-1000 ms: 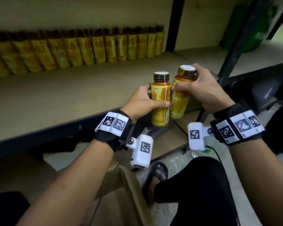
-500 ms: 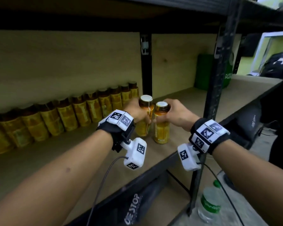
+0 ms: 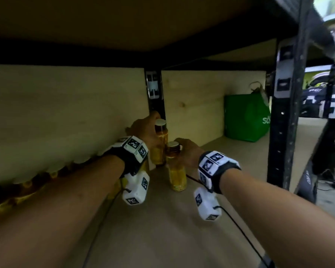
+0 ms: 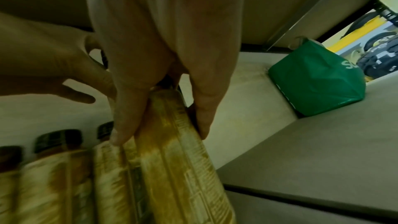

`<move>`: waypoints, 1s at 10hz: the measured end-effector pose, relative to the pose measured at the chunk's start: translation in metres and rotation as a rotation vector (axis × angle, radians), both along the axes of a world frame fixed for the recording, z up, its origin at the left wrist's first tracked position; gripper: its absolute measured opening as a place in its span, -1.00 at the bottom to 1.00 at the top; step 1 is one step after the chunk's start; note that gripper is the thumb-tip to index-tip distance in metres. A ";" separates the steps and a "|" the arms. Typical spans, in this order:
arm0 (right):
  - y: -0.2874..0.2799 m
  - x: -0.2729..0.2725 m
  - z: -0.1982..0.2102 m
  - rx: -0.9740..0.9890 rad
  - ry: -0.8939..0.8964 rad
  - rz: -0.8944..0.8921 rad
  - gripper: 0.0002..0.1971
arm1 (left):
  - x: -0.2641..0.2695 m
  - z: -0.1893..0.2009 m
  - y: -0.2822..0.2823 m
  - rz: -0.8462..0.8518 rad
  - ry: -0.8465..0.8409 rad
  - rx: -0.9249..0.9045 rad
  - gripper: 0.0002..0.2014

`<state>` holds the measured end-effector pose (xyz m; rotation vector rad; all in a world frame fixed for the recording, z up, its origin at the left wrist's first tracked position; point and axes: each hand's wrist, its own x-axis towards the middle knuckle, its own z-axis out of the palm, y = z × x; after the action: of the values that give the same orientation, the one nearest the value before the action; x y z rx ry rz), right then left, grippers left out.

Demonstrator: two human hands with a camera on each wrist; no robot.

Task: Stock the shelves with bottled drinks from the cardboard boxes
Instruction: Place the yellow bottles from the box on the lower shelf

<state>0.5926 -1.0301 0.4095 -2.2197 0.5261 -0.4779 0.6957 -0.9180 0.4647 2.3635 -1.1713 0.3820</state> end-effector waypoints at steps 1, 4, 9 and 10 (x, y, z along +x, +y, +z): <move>-0.018 0.031 0.001 -0.017 0.019 0.049 -0.31 | 0.032 -0.006 -0.013 0.048 -0.063 0.040 -0.41; -0.036 0.079 -0.006 -0.109 0.004 -0.083 -0.34 | 0.074 -0.038 -0.024 0.146 -0.187 0.289 -0.48; 0.011 0.040 0.002 -0.056 -0.064 -0.146 -0.04 | -0.017 0.007 0.082 -0.052 -0.234 0.094 -0.70; 0.051 0.011 0.011 -0.039 -0.132 -0.057 -0.12 | -0.052 -0.002 0.141 -0.037 -0.128 0.140 -0.79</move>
<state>0.6031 -0.9791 0.4208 -2.1969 0.5152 -0.6648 0.6432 -0.7767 0.4628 2.4631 -1.3384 0.4587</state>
